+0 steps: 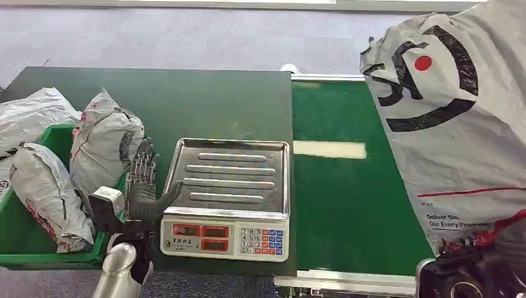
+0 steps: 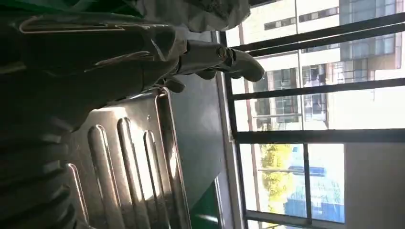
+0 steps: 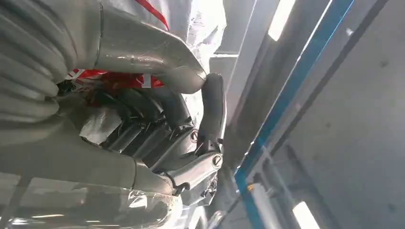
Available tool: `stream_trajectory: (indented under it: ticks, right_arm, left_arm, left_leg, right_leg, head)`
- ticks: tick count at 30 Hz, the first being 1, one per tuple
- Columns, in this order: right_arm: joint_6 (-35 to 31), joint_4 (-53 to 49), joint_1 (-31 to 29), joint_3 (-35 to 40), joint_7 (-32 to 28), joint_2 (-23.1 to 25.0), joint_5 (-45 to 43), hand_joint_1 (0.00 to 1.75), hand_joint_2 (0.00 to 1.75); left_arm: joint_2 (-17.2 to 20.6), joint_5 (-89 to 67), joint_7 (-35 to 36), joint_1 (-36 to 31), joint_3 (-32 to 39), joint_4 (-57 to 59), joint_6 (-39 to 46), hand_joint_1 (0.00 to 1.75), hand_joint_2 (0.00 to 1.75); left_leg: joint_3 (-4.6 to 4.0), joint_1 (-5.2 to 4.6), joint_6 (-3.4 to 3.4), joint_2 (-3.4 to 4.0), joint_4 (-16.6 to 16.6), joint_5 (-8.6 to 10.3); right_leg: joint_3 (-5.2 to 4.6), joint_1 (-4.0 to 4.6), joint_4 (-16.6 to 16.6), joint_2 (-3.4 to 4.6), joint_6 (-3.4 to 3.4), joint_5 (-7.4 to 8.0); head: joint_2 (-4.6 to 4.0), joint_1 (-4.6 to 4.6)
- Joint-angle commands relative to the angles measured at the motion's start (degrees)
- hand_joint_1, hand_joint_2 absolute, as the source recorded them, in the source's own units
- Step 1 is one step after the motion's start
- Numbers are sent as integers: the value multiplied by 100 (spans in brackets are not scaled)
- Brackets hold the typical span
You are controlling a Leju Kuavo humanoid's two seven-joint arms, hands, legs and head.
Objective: Moved the parcel from conveyor to table for the left to box.
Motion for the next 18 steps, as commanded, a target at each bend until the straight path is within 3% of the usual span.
stream_trajectory:
  ticks: [1, 7, 14, 18]
  right_arm:
    - [-19, 2458, -863, 2017, -5, -770, 617, 175, 175]
    - [274, 3884, -1484, 3278, -5, -929, 499, 175, 175]
    - [1360, 4985, -1854, 3605, -5, -789, -31, 175, 175]
    - [1478, 5093, -1832, 3685, -5, -846, -134, 175, 175]
  left_arm:
    - [30, 225, -297, 190, 237, -549, 326, 0, 175]
    - [135, 339, -438, 336, 229, -584, 414, 0, 175]
    - [250, 481, -605, 445, 115, -482, 483, 0, 175]
    - [234, 480, -606, 448, 33, -457, 478, 0, 175]
  left_leg:
    - [10, 4, 0, 46, -7, 1]
    - [19, 3, -1, 56, -13, 4]
    - [16, 3, -1, 40, -20, 14]
    - [8, 3, -2, 10, -5, 6]
  right_leg:
    - [-4, 4, -9, 42, -2, 15]
    - [2, 4, -10, 48, -4, 18]
    - [4, 4, -19, 33, -2, 21]
    - [4, 4, -5, 6, -1, 5]
  head:
    - [0, 0]
    - [0, 2]
    - [0, -2]
    - [0, 0]
